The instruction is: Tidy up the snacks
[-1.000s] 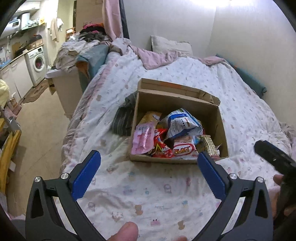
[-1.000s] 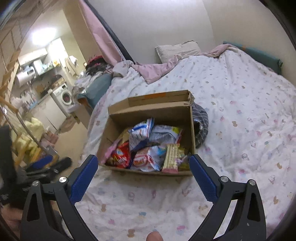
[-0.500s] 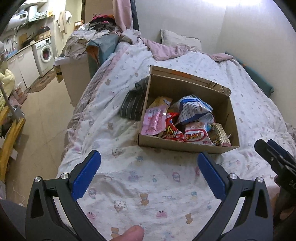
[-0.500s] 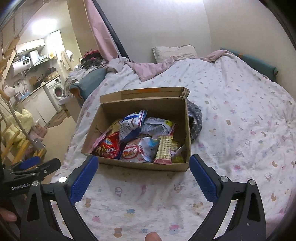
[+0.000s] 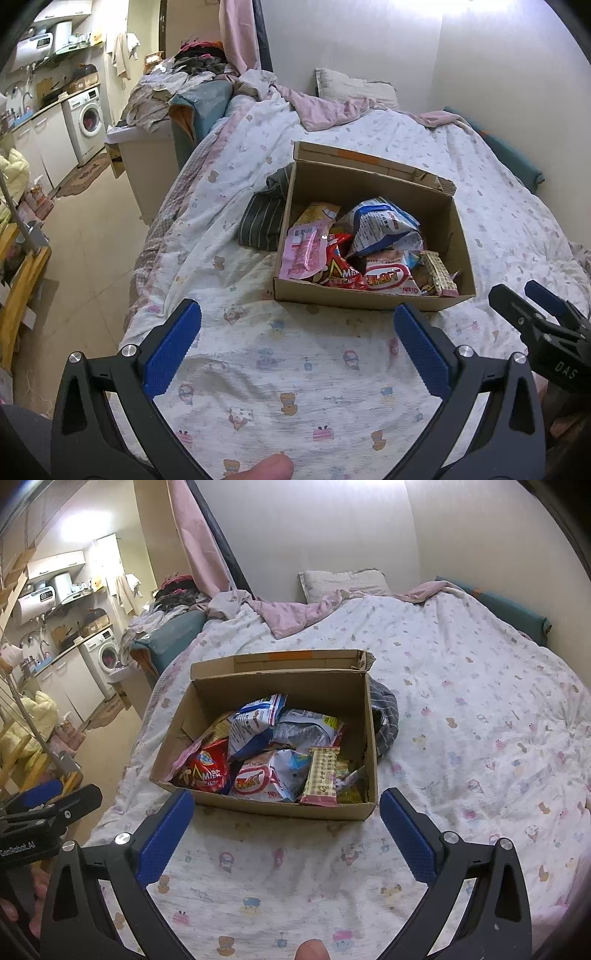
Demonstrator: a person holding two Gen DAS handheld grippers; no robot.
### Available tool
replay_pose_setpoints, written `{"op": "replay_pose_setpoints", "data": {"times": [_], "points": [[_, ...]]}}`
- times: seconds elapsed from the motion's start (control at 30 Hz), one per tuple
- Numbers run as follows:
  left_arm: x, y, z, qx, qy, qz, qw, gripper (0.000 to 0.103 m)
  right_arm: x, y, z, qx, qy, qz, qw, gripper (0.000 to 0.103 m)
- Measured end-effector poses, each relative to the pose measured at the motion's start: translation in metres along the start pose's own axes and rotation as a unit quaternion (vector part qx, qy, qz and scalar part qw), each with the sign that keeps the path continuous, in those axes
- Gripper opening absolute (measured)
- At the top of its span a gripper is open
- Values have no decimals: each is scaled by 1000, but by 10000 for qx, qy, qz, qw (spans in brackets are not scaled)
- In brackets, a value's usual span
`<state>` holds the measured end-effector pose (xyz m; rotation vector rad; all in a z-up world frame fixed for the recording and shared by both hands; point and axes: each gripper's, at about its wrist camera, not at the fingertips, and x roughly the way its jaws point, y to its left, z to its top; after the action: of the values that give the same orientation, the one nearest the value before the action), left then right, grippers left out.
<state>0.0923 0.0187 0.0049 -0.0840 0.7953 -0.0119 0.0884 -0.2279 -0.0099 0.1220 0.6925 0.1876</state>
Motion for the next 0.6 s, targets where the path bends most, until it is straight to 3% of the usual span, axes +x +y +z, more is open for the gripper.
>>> {"op": "replay_pose_setpoints", "data": {"times": [0.6], "points": [[-1,-1,-1,5,-24,10,10000,103,-1,-2,-3,14,6,-16,10000,103]]}}
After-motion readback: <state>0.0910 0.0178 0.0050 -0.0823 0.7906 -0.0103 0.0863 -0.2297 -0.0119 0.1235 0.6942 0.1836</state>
